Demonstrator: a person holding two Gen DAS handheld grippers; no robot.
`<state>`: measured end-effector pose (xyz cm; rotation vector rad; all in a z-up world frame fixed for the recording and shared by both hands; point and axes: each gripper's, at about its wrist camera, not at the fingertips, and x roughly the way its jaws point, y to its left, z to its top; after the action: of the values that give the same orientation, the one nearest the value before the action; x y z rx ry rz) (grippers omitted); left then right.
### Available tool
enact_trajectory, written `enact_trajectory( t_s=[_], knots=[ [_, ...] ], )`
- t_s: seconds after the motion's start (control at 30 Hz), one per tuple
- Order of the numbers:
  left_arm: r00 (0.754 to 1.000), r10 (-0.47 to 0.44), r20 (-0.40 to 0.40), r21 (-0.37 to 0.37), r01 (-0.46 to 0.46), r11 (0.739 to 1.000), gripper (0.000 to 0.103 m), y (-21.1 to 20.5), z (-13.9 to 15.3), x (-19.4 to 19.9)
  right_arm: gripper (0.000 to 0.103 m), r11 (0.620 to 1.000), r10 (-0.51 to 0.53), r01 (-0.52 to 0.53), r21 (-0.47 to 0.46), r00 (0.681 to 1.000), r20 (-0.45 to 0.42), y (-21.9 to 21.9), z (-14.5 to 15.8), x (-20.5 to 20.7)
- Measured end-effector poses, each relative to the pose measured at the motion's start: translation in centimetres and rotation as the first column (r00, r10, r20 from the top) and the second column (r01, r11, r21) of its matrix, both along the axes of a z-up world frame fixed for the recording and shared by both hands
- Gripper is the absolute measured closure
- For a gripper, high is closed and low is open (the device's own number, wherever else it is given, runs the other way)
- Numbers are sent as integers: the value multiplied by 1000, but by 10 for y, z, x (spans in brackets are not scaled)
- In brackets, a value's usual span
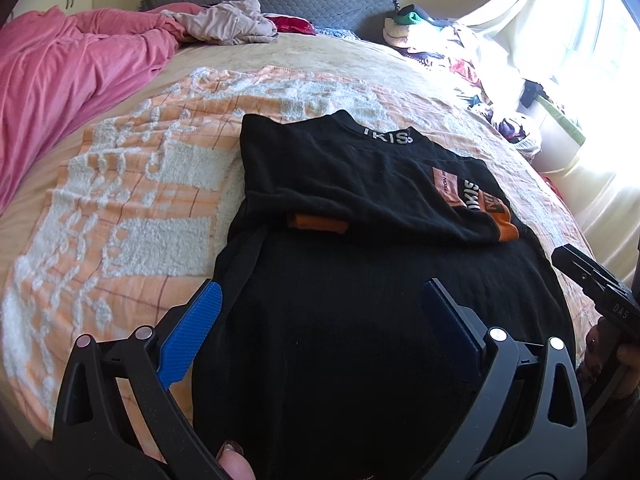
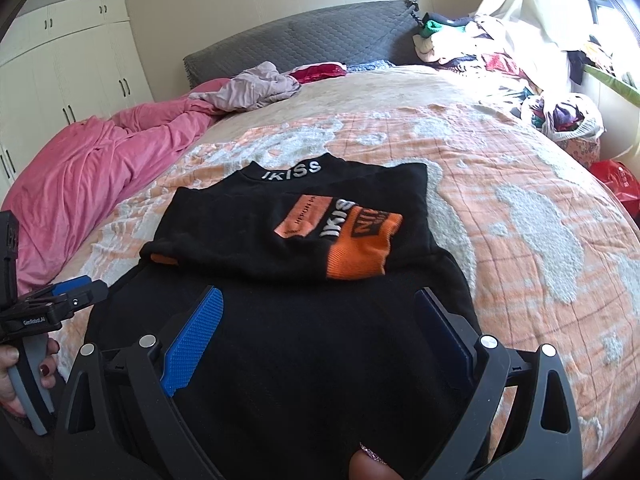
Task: Fold small clothes
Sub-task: 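Move both tools toward the sweatshirt hem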
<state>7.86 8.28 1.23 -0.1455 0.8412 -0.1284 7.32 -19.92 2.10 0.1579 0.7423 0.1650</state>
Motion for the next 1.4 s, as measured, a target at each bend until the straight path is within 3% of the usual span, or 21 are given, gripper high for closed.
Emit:
enact_trajectory(
  t_s=[1.03,1.4],
  knots=[
    [991,105,-86,16,-104,994,10,46,-17,-53,8,999,-43,45,12,991,-127,-40,-21,-62],
    [983,100,-151,-44,-108,993,10,67,-31,-78,8,999,-49,52,13,983,-178,-52,-30,-80]
  ],
)
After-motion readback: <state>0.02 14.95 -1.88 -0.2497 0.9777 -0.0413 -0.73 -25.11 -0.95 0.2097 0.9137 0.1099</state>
